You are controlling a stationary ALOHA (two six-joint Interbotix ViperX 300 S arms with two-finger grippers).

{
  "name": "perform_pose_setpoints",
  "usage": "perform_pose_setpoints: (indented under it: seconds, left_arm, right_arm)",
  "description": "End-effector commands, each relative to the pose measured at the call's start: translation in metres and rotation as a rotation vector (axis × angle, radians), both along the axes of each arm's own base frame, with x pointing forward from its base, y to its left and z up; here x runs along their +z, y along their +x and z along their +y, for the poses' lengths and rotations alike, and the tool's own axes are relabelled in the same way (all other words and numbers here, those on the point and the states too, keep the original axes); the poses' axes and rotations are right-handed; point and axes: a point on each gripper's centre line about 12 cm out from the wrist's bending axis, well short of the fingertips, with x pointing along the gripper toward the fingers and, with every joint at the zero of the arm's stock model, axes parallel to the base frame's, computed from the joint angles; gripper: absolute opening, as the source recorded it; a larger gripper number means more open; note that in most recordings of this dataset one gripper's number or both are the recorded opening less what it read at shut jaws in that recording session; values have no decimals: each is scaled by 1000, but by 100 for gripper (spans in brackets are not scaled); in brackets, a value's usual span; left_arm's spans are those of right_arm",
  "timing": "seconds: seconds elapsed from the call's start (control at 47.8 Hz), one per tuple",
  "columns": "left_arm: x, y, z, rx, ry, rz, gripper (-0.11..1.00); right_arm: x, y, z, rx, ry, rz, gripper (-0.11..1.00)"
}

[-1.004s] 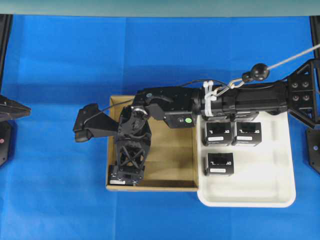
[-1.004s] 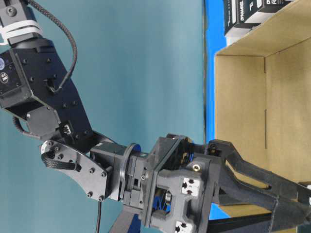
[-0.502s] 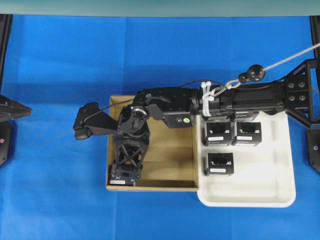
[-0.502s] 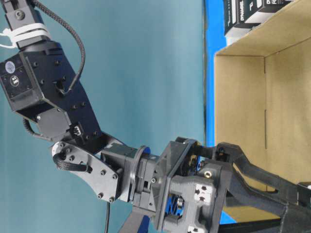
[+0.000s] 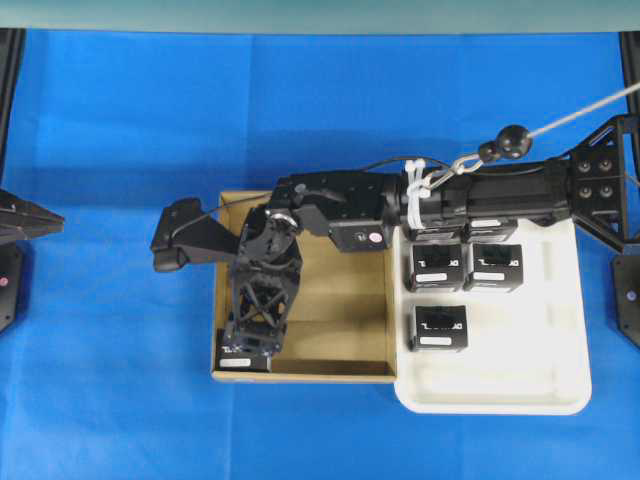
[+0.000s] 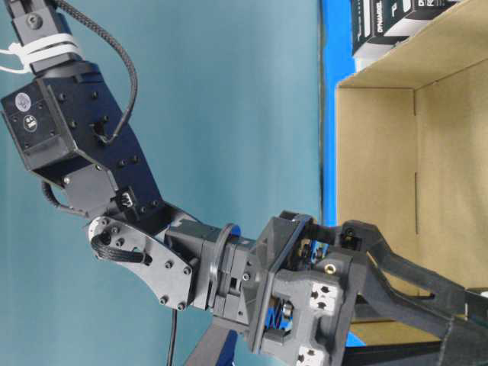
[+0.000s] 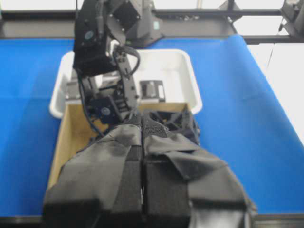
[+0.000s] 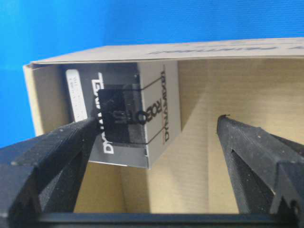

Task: Pick the box from inside the cardboard box.
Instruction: 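Lower the open right gripper around the black box in the corner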

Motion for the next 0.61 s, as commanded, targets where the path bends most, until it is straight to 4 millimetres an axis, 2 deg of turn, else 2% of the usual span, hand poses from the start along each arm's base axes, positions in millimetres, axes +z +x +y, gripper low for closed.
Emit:
perform_pose_setpoints:
  seconds: [0.0, 0.586]
  left_arm:
    - [8, 2, 0, 1, 1, -18, -7]
    - [0, 6, 0, 3, -22, 12, -7]
  right_arm:
    - [-3, 0, -16, -27, -17, -1, 99]
    - [3, -1, -68, -115, -34, -17, 99]
